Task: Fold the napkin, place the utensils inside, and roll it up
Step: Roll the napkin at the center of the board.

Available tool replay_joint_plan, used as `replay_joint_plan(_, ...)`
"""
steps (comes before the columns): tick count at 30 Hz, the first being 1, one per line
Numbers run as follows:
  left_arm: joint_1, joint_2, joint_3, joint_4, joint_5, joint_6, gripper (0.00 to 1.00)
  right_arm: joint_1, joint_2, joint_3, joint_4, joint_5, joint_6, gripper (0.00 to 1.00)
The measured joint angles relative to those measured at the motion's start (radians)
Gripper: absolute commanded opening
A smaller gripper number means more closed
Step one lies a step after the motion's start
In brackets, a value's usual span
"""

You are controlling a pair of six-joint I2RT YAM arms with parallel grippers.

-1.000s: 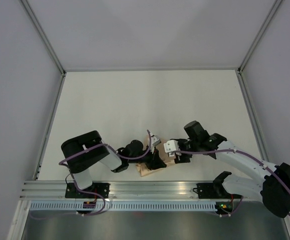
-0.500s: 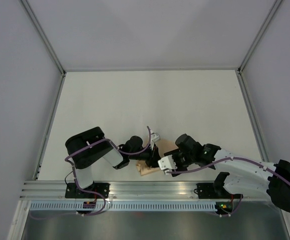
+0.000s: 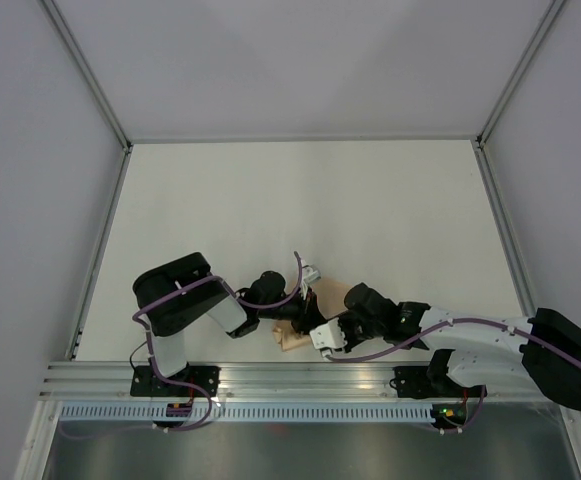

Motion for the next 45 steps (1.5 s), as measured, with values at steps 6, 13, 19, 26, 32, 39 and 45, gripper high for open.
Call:
replay_joint_plan(6, 0.014, -0.040, -0.001, -0.064, -0.001, 0.007, 0.38, 0.002, 0.018, -0.002, 0.034, 0.006, 0.008, 0.01)
replay_joint_plan(13, 0.078, -0.192, 0.006, -0.326, -0.029, 0.067, 0.47, 0.005, 0.072, 0.045, -0.006, -0.001, -0.004, 0.00)
replay_joint_plan(19, 0.196, -0.361, 0.076, -0.611, -0.179, 0.159, 0.47, 0.005, 0.115, 0.102, -0.079, -0.006, -0.013, 0.00)
replay_joint_plan(26, 0.278, -0.554, 0.217, -0.810, -0.489, 0.216, 0.58, 0.000, 0.235, 0.240, -0.221, -0.031, -0.017, 0.01)
replay_joint_plan(32, 0.370, -0.754, 0.320, -0.898, -0.691, 0.296, 0.60, -0.051, 0.361, 0.373, -0.349, -0.109, -0.036, 0.00)
replay_joint_plan(39, 0.374, -0.876, 0.399, -0.904, -0.732, 0.396, 0.61, -0.182, 0.615, 0.622, -0.611, -0.283, -0.062, 0.01)
replay_joint_plan(45, 0.353, -0.928, 0.418, -0.905, -0.663, 0.465, 0.56, -0.294, 0.773, 0.757, -0.768, -0.455, -0.061, 0.00)
